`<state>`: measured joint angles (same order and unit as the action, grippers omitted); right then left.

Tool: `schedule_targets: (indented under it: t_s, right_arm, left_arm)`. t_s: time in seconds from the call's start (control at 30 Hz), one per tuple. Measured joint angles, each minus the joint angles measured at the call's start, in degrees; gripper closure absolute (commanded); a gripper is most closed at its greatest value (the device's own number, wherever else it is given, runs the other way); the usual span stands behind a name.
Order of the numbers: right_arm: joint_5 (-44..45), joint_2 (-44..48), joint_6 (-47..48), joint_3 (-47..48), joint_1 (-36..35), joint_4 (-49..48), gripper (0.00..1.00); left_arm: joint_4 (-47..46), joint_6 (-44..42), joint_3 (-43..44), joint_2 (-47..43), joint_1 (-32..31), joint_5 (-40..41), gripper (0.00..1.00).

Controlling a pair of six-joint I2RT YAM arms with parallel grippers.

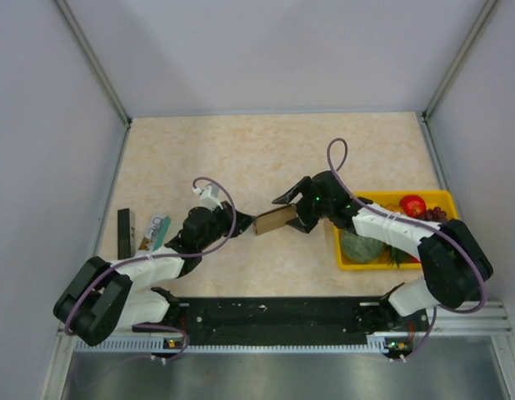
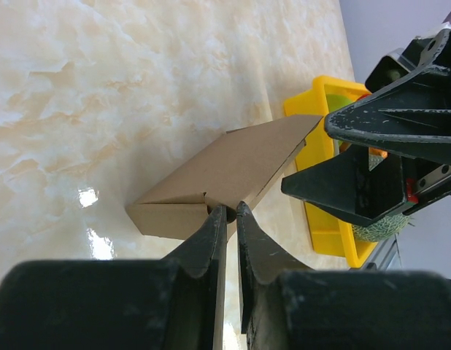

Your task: Fold the paper box

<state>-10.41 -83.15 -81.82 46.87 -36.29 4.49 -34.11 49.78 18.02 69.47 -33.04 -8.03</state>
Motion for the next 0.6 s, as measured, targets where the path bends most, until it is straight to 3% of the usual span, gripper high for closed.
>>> schedule_targets:
  t_s: [0.6]
  right_arm:
    - [-1.2,-2.9,-4.5,-4.2,-1.2,-8.5,0.49]
  left_arm:
    - [0.7,-0.3,0.5,0.0,-0.3,0.4,0.89]
